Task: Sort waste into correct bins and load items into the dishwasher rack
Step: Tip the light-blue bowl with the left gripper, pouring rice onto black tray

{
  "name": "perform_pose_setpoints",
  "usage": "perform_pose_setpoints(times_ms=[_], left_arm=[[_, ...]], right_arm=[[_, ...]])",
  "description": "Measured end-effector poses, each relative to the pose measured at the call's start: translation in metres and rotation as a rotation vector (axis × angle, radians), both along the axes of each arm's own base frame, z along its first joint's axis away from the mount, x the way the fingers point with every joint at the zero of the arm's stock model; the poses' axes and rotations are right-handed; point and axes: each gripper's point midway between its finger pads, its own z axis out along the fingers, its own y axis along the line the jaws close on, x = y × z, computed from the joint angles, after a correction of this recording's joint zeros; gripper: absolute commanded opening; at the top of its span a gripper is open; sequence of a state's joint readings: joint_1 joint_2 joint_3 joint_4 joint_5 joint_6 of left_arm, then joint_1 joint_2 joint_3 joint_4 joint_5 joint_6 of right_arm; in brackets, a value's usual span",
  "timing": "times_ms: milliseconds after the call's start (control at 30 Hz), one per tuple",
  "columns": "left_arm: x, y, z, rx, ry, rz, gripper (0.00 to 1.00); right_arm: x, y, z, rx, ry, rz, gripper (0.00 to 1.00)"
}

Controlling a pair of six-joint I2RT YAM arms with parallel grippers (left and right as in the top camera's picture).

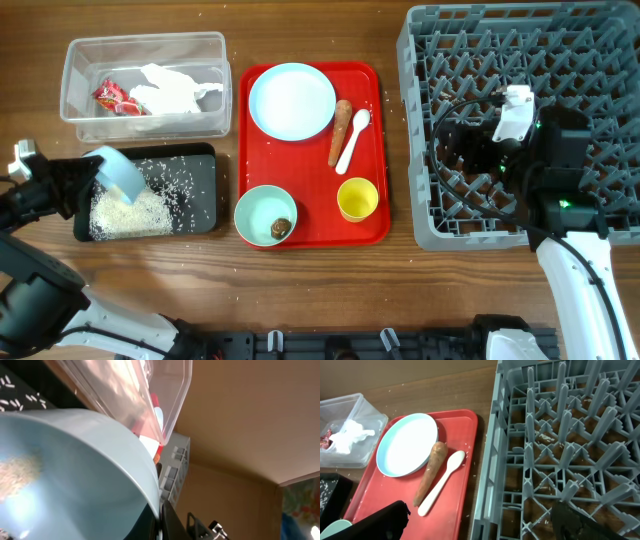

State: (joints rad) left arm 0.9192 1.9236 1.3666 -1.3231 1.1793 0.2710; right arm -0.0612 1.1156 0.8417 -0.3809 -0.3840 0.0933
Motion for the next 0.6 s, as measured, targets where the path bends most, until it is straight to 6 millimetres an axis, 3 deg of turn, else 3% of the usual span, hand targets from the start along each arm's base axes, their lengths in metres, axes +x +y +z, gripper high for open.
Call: perform_pose_setpoints(times_ms=[167,267,467,533,600], left_arm=[[-0.013,-0.029,0.032,-0.21,-0.011,-0.015,0.04],[-0.005,-0.022,0.03,-0.116,-0.129,-0.022,0.04],[-0.005,-0.021,0.031,-0.138,-0.121,-0.01,0.04],[-0.003,-0.03,0.037,-0.164,-0.12,-0.027,0.04],[0.005,-0.055,0.049,-0.126,-0.159,-0.115,0.04]], right_arm=[[0.0,0.0,-0.001,0.0,0.003,0.0,0.93],[0.0,0.0,0.0,0.0,0.002,0.0,0.94],[0.0,0.0,0.0,0.0,0.002,0.0,0.93],[0.0,0.0,0.0,0.0,0.001,0.0,0.94],[0.001,0.0,0.001,0.0,-0.004,0.0,0.94]])
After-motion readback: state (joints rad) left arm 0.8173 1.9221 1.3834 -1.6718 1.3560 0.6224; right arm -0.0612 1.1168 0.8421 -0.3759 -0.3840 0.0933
